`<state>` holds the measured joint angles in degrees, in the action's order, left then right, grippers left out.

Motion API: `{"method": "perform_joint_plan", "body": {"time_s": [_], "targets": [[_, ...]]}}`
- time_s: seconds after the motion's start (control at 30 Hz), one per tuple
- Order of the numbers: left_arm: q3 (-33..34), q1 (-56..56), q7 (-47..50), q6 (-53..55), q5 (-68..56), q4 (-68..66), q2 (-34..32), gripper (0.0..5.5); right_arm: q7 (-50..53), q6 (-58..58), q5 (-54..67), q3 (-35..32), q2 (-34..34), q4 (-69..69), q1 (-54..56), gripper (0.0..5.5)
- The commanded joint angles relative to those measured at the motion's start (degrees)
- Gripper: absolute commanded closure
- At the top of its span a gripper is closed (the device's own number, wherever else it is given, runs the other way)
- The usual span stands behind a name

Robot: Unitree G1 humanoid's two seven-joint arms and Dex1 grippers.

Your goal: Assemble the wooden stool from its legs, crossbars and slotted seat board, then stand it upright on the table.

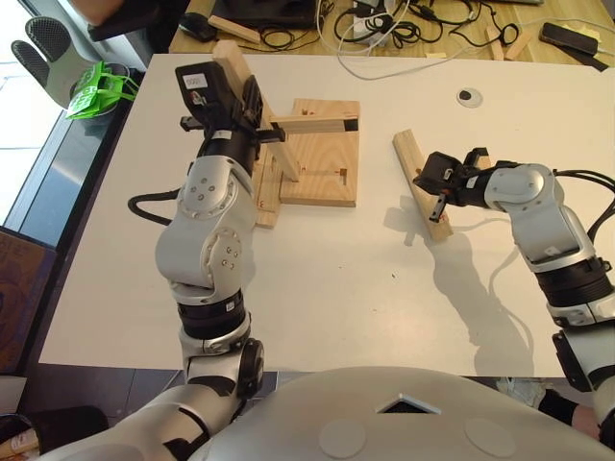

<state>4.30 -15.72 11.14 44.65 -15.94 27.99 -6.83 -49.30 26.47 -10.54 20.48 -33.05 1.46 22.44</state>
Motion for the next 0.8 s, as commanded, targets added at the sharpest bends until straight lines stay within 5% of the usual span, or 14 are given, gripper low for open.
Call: {"method": "perform_joint_plan", "body": {"time_s": [0.03, 0.23, 0.8], "targets": [[-0.86, 5.00, -1.75, -3.69, 2.35, -1.51, 0.25, 4.48, 0.04, -0.88, 0.47, -1.04, -0.70, -0.37, 0.50, 5.50], [-5.76, 13.22, -0.92, -7.16, 4.43, 0.40, 4.95, 4.48, 0.19, -1.01, 0.73, -1.69, -0.06, -0.46, 1.43, 5.50], [-5.86, 13.30, -3.00, -12.65, 7.62, 1.86, 7.51, 4.48, -0.40, -3.72, 0.95, -0.81, 0.31, 0.57, -0.67, 5.50]]}}
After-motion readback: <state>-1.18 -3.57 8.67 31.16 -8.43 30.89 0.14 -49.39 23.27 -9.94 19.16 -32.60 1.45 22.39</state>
